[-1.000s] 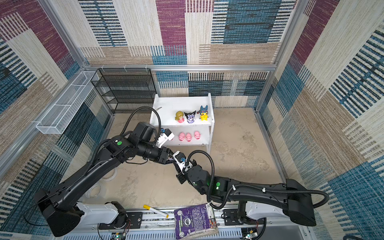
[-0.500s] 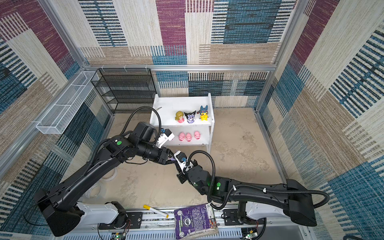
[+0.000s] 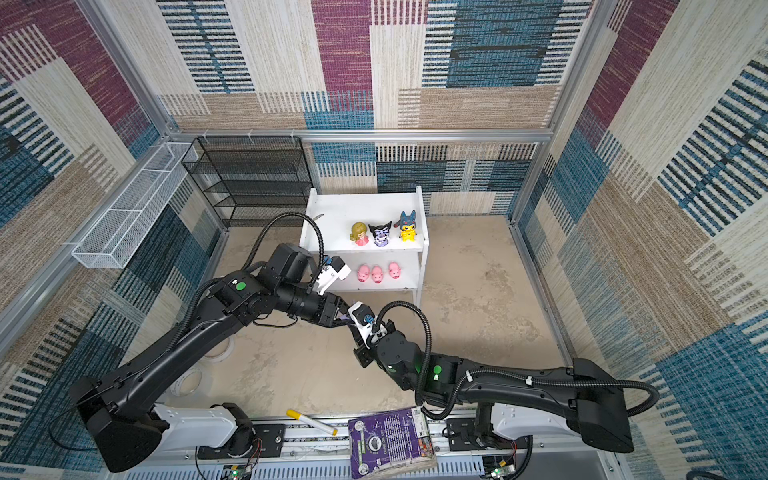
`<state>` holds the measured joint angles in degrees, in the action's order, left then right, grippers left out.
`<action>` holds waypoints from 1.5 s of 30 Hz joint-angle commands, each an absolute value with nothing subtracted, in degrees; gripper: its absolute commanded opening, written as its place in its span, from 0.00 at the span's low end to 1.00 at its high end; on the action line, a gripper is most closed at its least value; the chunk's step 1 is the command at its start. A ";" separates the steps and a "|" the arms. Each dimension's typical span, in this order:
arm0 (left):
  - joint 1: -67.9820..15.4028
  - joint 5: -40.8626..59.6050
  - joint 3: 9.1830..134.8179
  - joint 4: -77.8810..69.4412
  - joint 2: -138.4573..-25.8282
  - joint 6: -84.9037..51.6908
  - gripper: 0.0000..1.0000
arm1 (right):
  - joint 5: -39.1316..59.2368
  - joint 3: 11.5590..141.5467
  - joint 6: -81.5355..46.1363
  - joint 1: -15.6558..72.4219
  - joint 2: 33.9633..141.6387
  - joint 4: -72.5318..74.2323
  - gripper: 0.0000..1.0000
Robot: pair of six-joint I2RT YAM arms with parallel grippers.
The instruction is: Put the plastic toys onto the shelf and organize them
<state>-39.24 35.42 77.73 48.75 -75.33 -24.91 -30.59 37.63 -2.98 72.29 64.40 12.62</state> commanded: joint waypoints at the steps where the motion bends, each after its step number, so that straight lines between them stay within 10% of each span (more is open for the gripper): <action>1: -39.15 35.68 77.35 47.78 -75.22 -24.97 0.35 | -30.71 38.14 -3.88 72.40 64.84 16.95 0.19; 13: -39.20 36.19 77.06 47.77 -75.11 -23.99 0.20 | -31.82 39.37 -3.88 72.80 66.48 18.02 0.26; 20: -39.07 30.33 85.36 59.48 -76.46 -13.84 0.18 | -28.15 38.99 -4.23 72.74 64.31 16.31 0.78; 25: -38.43 23.26 93.98 70.26 -78.38 -4.37 0.16 | -23.69 37.46 -5.51 72.71 60.00 13.54 0.91; 45: -38.49 5.18 114.54 76.64 -80.57 17.42 0.16 | -17.55 33.75 -7.03 72.69 41.18 -1.75 1.00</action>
<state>-38.44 9.04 113.30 75.77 -79.94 12.45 -18.02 33.17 -6.37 72.66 41.76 0.32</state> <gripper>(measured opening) 0.326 0.996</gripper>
